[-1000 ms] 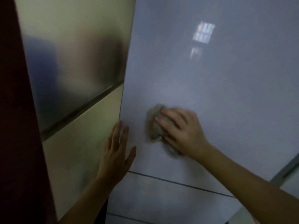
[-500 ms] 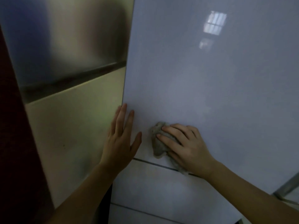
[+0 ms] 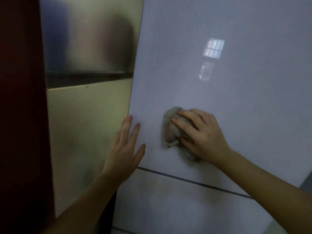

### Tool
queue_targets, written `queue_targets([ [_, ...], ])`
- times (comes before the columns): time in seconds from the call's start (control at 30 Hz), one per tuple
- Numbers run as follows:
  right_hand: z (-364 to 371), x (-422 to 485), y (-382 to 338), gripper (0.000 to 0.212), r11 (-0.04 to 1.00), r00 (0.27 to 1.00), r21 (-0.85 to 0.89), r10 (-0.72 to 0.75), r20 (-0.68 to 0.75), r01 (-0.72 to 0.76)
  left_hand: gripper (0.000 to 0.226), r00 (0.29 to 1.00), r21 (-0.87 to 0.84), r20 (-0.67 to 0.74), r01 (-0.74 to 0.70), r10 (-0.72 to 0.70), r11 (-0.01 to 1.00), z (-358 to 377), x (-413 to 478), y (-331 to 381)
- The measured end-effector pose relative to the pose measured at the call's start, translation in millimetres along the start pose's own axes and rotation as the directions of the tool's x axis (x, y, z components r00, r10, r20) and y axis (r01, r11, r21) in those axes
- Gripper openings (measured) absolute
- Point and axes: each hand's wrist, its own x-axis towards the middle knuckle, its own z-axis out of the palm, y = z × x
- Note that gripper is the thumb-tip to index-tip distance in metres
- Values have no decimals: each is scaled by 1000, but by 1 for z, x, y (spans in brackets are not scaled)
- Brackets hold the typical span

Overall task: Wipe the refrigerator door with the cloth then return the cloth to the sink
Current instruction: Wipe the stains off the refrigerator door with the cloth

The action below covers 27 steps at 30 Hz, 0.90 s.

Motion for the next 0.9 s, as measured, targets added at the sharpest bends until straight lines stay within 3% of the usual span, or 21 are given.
queue_targets([
  [0.23, -19, 91, 39, 55, 986, 977, -82, 131, -165, -146, 64, 999, 22, -52, -16, 17, 1000, 9, -12, -3],
  [0.33, -8, 109, 24, 59, 986, 975, -54, 145, -169, -156, 62, 997, -4, -77, -30, 29, 1000, 16, -21, -9],
  [0.47, 22, 70, -11, 59, 994, 995, -72, -91, -36, 88, 56, 991, -54, -132, -32, 25, 998, 27, -35, -13],
  [0.6, 39, 8, -30, 50, 947, 946, -35, -316, 67, 319, 57, 987, -92, -156, -45, 31, 995, 32, -43, -15],
  [0.67, 37, 1, -25, 46, 929, 930, -51, -364, 47, 367, 58, 987, -100, -158, -48, 32, 994, 34, -43, -14],
  [0.77, 22, 30, 1, 50, 956, 963, -136, -266, -36, 259, 58, 987, -87, -158, -45, 31, 995, 34, -40, -14],
  [0.9, -5, 83, 36, 57, 980, 965, -167, 67, -252, -112, 59, 982, -77, -187, -52, 37, 996, 39, -40, -15],
])
